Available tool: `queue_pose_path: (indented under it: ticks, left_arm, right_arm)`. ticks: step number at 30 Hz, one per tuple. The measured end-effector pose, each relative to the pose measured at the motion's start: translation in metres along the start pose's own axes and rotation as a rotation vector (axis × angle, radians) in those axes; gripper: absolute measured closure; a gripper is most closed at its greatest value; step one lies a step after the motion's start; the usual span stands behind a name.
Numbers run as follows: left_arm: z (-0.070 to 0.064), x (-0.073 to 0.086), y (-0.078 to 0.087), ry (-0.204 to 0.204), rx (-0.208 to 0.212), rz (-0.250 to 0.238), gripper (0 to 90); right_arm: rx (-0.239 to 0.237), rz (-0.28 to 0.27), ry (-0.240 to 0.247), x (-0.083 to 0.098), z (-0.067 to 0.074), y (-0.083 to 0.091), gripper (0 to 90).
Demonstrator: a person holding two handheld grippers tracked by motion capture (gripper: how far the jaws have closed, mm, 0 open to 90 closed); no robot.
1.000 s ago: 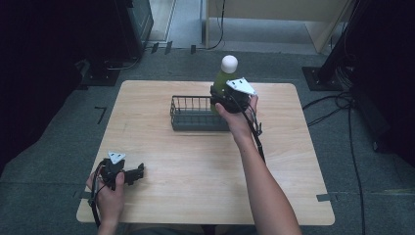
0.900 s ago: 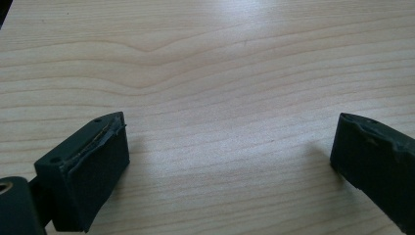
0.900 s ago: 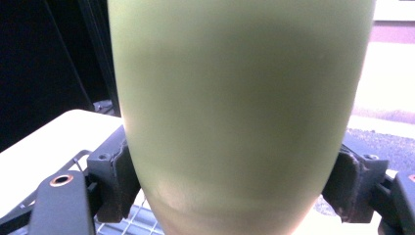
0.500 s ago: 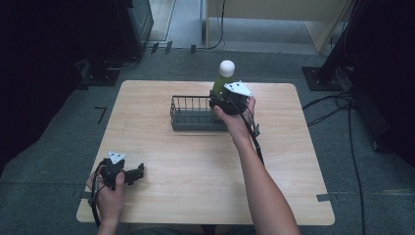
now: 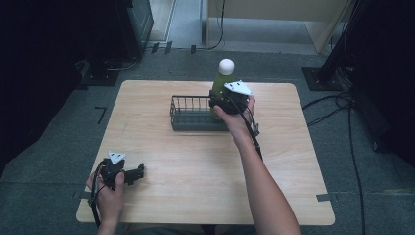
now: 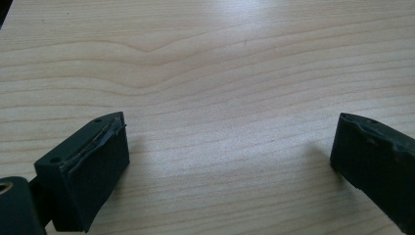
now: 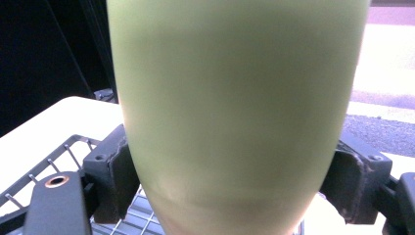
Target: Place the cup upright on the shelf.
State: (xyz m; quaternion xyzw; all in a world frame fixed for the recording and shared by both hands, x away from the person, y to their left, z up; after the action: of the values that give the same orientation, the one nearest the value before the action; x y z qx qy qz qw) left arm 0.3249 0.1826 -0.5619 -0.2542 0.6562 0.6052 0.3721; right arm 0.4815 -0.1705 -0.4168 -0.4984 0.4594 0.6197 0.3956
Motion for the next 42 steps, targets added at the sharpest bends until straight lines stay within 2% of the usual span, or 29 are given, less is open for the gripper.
queue_pose_path:
  ticks: [6,10,17,23,37,42]
  left_arm:
    - [0.0001,0.0,0.0,-0.001,0.0,0.0,1.6]
    - [0.0,0.0,0.0,0.0,0.0,0.0,1.6]
    - [0.0,0.0,0.0,-0.001,0.0,0.0,1.6]
    - [0.0,0.0,0.0,0.0,0.0,0.0,1.6]
    - [0.0,0.0,0.0,0.0,0.0,0.0,1.6]
    - [0.0,0.0,0.0,0.0,0.0,0.0,1.6]
  right_arm:
    - [-0.008,0.011,0.016,0.0014,0.0015,-0.0002,15.2]
    - [-0.014,0.007,0.022,0.002,0.0032,0.0005,19.9]
    - [-0.012,0.004,0.041,0.0026,0.005,0.0028,20.2]
    - [-0.011,-0.003,0.019,0.0039,0.0028,0.0058,20.3]
    - [-0.023,0.001,0.021,0.0034,0.0019,0.0065,20.1]
    - [-0.034,0.016,-0.003,0.003,0.0003,0.0087,16.1]
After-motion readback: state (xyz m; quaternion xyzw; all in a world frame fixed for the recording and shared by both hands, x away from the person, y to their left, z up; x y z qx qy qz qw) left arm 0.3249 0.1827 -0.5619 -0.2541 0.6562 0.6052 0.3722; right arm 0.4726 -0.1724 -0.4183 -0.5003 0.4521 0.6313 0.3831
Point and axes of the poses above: each handheld gripper's, and its own axes: y roughly backward along the jaws, x roughly out of its underside, z roughly to its left, the point moved 6 cm from there along -y, roughly forward along the jaws, and after that the axes turned 9 degrees about -z, right-handed, at the moved point
